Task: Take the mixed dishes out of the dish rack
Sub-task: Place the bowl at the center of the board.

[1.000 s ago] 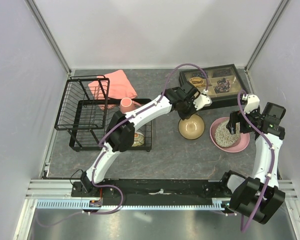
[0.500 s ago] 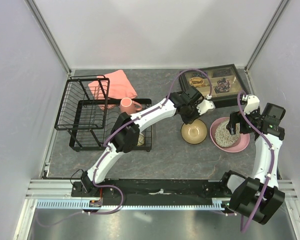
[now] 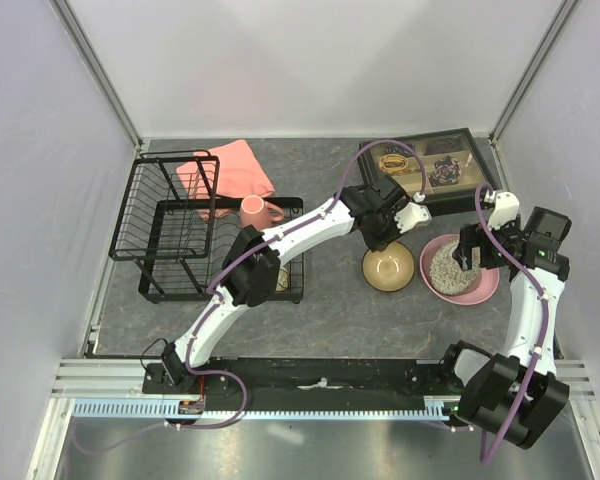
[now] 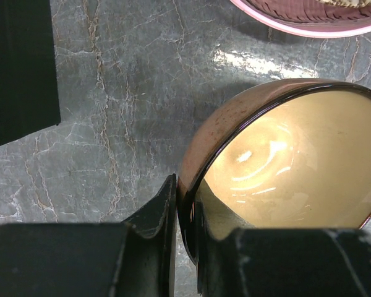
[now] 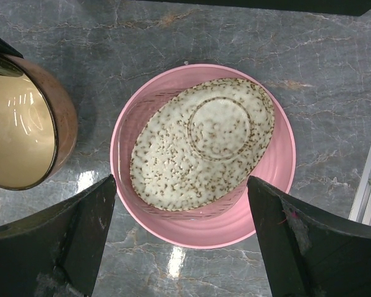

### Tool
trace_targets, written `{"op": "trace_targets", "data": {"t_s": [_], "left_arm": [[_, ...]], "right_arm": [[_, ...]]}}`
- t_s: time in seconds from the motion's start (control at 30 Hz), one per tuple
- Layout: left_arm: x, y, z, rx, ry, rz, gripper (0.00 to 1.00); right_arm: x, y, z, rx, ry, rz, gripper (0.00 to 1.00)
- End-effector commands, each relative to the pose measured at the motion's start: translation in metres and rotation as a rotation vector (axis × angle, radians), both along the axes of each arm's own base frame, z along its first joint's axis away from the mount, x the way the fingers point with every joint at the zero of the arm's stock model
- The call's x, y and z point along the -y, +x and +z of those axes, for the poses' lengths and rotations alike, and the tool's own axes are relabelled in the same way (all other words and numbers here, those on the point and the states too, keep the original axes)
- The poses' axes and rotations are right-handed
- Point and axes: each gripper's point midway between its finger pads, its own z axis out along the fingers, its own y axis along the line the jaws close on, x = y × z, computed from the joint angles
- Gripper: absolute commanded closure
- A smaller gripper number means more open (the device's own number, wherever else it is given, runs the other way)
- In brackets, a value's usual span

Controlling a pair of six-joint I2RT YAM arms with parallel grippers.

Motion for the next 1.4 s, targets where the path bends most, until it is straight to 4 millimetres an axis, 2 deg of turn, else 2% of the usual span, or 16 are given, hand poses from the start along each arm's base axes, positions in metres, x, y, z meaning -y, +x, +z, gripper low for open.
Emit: {"op": "trace_targets", "data": {"t_s": [0.0, 0.17, 0.47, 0.7, 1.07, 1.37], "left_arm": [[0.026, -0.009, 0.037, -0.004, -0.122, -0.018, 0.98], [0.028, -0.010, 0.037, 0.005, -0.122, -0.021, 0.86], [0.027, -0.007, 0.036, 0.020, -0.113, -0.015, 0.80], [0.026, -0.004, 0.038, 0.032, -0.112, -0.011, 0.71], [0.023, -0.005, 0.043, 0.043, -0.109, -0.009, 0.70], [0.010, -0.008, 0.044, 0.065, -0.098, 0.000, 0.63]], "right_arm": [[0.002, 0.002, 0.005, 0.034, -0.021, 0.006, 0.05], [0.002, 0.001, 0.004, 0.029, -0.017, 0.008, 0.05], [0.003, -0.001, 0.002, 0.024, -0.012, 0.008, 0.05], [0.003, -0.002, 0.001, 0.020, -0.007, 0.010, 0.05], [0.004, -0.001, 0.001, 0.018, -0.004, 0.010, 0.05], [0.004, -0.001, 0.000, 0.017, -0.002, 0.006, 0.05]]}}
